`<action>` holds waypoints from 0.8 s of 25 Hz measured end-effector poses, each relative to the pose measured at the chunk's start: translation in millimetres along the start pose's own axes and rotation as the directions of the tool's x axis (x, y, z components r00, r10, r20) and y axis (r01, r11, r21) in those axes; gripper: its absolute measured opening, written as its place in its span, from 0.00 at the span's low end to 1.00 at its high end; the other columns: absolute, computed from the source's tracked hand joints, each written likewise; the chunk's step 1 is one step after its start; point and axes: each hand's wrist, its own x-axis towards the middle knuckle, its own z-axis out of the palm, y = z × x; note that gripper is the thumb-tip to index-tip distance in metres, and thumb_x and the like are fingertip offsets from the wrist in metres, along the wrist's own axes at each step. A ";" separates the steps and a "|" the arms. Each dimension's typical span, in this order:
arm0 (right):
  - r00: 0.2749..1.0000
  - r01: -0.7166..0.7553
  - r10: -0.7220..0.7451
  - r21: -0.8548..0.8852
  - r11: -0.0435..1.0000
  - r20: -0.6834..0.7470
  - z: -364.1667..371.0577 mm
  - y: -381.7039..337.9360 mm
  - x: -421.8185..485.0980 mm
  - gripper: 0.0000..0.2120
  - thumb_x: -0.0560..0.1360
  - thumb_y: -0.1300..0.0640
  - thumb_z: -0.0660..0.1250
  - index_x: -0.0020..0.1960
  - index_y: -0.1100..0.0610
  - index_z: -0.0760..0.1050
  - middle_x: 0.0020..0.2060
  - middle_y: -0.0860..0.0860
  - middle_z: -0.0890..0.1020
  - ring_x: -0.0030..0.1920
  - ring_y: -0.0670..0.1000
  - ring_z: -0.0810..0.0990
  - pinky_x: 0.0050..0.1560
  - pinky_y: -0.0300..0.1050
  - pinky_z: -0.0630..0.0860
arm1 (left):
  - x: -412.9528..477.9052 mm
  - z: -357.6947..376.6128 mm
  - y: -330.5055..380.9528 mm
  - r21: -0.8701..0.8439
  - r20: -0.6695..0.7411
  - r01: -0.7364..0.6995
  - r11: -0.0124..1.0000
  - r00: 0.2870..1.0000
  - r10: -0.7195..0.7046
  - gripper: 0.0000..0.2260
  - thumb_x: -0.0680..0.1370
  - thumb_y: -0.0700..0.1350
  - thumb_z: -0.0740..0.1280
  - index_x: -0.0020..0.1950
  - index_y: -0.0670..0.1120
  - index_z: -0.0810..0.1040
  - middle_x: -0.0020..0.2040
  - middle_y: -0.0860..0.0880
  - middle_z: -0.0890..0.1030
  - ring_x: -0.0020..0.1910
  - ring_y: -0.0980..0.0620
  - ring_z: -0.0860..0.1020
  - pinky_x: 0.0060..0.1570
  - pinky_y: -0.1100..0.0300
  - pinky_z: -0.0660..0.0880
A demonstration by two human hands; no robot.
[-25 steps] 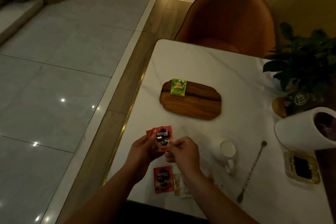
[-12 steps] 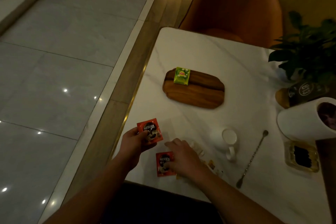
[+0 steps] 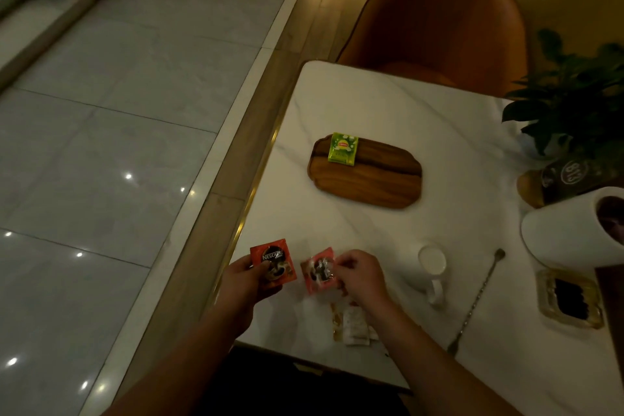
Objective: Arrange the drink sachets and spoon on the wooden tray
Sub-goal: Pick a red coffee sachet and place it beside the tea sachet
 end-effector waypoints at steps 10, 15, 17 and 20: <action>0.976 0.115 -0.079 0.173 0.978 -0.205 -5.6 -29.5 -24.7 0.10 0.74 0.59 0.73 0.52 0.49 0.76 0.47 0.52 0.84 0.41 0.51 0.85 0.38 0.54 0.84 | -14.3 42.9 13.8 0.066 0.189 -0.142 0.988 0.974 0.128 0.09 0.82 0.38 0.65 0.59 0.45 0.81 0.51 0.43 0.88 0.49 0.44 0.87 0.44 0.53 0.84; 0.962 0.117 -0.116 -0.009 0.993 -0.246 0.9 -24.9 -27.5 0.08 0.71 0.51 0.74 0.41 0.49 0.75 0.38 0.46 0.81 0.40 0.47 0.80 0.39 0.47 0.78 | -17.8 47.6 14.9 0.066 0.217 -0.178 0.982 0.963 0.160 0.10 0.83 0.38 0.63 0.62 0.42 0.80 0.53 0.42 0.88 0.51 0.43 0.87 0.48 0.52 0.84; 0.967 0.126 -0.127 -0.017 0.992 -0.222 4.1 -24.6 -28.1 0.09 0.71 0.51 0.74 0.40 0.50 0.75 0.37 0.46 0.80 0.39 0.45 0.79 0.37 0.41 0.74 | -18.8 50.3 15.7 0.078 0.232 -0.189 0.979 0.958 0.167 0.10 0.83 0.41 0.64 0.62 0.42 0.80 0.54 0.42 0.87 0.52 0.43 0.87 0.50 0.51 0.84; 0.970 0.131 -0.136 -0.039 0.991 -0.203 7.9 -25.0 -28.4 0.09 0.71 0.50 0.74 0.40 0.49 0.74 0.37 0.45 0.80 0.38 0.42 0.77 0.34 0.36 0.68 | -19.7 53.7 15.9 0.071 0.252 -0.185 0.980 0.954 0.162 0.11 0.83 0.43 0.64 0.63 0.41 0.80 0.54 0.43 0.88 0.53 0.44 0.87 0.50 0.51 0.84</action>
